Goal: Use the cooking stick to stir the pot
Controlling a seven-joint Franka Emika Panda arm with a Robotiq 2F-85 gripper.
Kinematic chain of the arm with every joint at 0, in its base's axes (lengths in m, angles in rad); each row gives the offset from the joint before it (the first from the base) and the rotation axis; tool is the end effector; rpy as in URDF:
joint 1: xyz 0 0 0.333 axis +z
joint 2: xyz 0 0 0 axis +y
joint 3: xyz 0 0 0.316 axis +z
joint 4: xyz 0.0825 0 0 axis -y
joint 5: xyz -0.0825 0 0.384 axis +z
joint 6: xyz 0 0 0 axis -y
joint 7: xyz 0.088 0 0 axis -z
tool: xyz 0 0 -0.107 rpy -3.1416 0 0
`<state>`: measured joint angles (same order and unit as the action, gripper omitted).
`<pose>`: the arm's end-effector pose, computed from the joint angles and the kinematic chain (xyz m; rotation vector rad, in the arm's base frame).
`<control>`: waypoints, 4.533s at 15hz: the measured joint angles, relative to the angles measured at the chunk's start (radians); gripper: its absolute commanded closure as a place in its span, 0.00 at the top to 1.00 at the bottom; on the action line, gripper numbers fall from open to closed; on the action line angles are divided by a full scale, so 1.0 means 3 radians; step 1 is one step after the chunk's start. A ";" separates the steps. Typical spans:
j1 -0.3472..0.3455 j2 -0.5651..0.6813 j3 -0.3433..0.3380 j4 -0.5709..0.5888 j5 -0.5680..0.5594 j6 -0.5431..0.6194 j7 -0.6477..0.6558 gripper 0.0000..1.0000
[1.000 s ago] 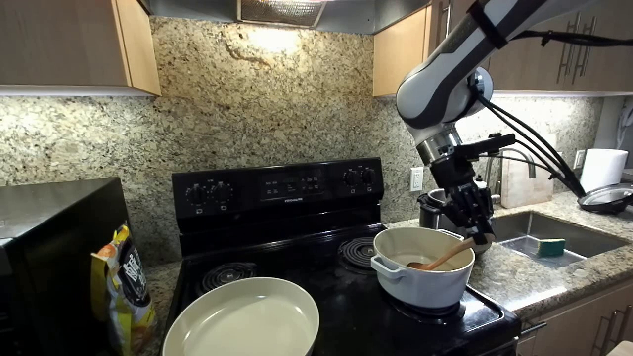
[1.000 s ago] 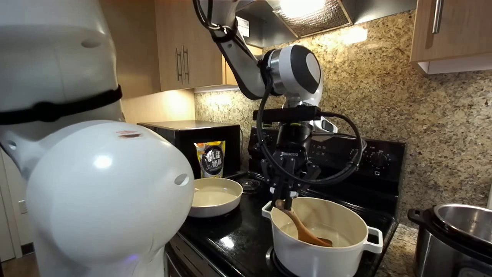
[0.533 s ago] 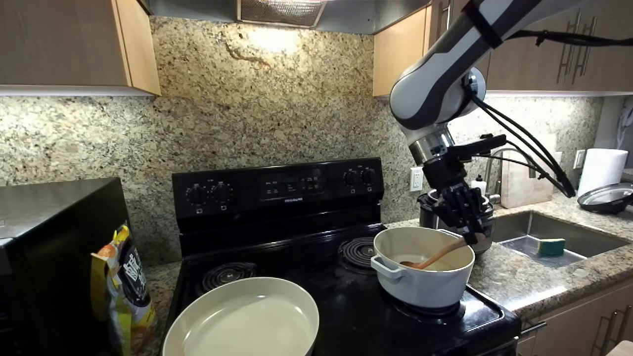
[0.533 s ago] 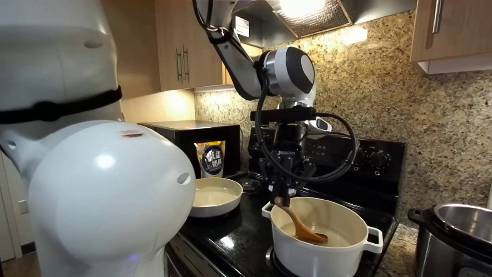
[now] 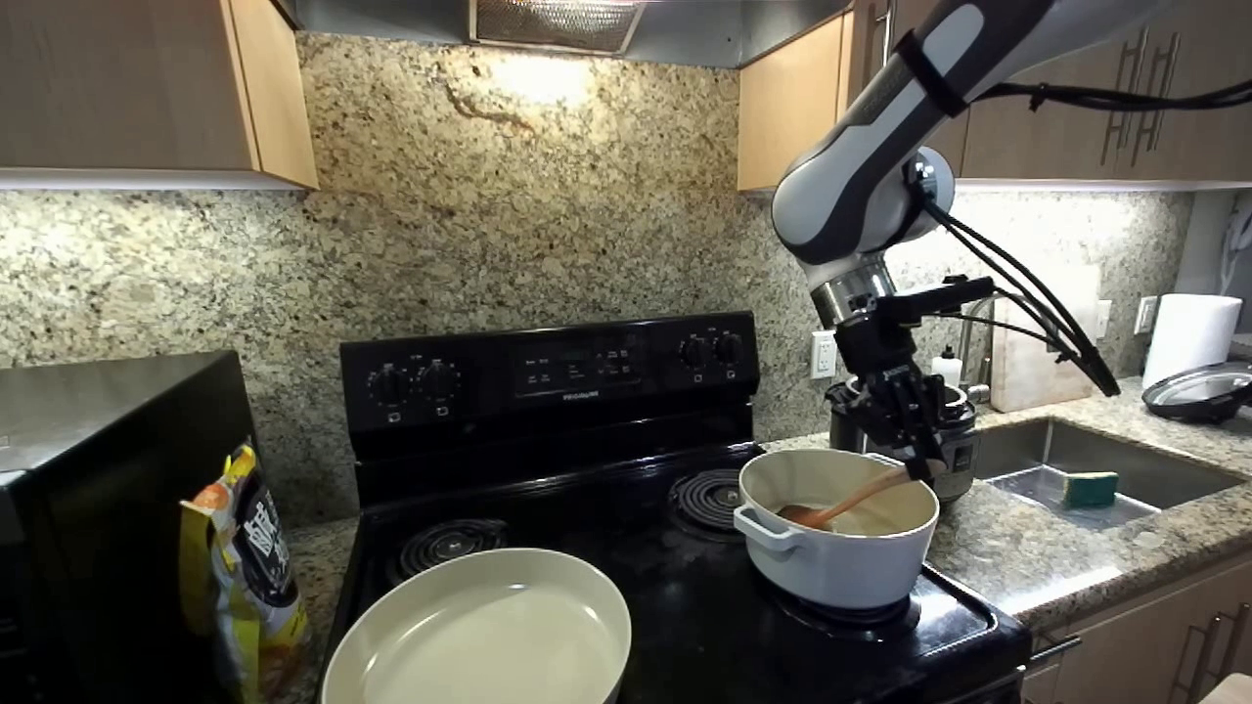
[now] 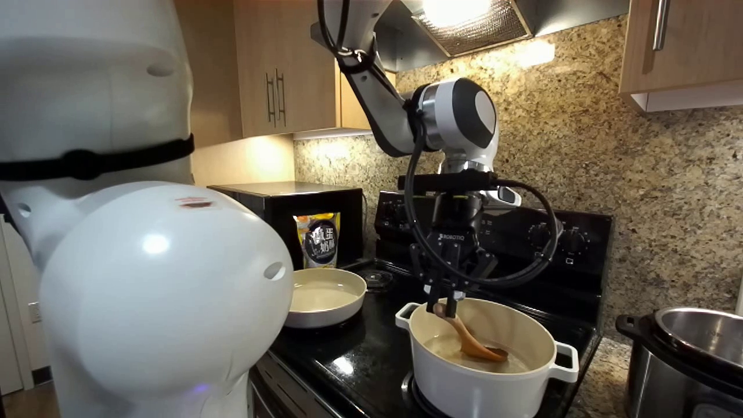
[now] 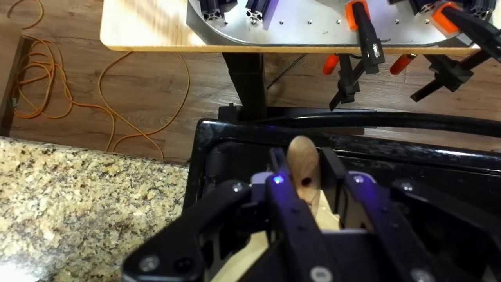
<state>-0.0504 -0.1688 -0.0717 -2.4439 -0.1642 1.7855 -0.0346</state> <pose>0.3977 -0.0626 0.3373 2.9503 -0.0122 -0.7499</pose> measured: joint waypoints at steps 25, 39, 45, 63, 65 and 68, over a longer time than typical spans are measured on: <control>0.0127 0.0068 0.0035 0.0062 0.0029 -0.0332 -0.0337 0.06; -0.0020 0.0113 -0.0095 0.0158 0.0003 -0.0713 -0.0867 0.06; 0.0103 0.0077 0.0025 0.0159 -0.0008 -0.0835 -0.1044 0.06; -0.0005 0.0229 -0.0031 0.0213 -0.0185 -0.0309 -0.0102 0.06; -0.0014 0.0162 -0.0036 0.0213 -0.0250 -0.0380 -0.0067 0.06; 0.0000 0.0041 -0.0006 0.0203 -0.0295 -0.0630 -0.0042 0.06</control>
<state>-0.0504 -0.1566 -0.0735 -2.3829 -0.2527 1.5965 -0.0473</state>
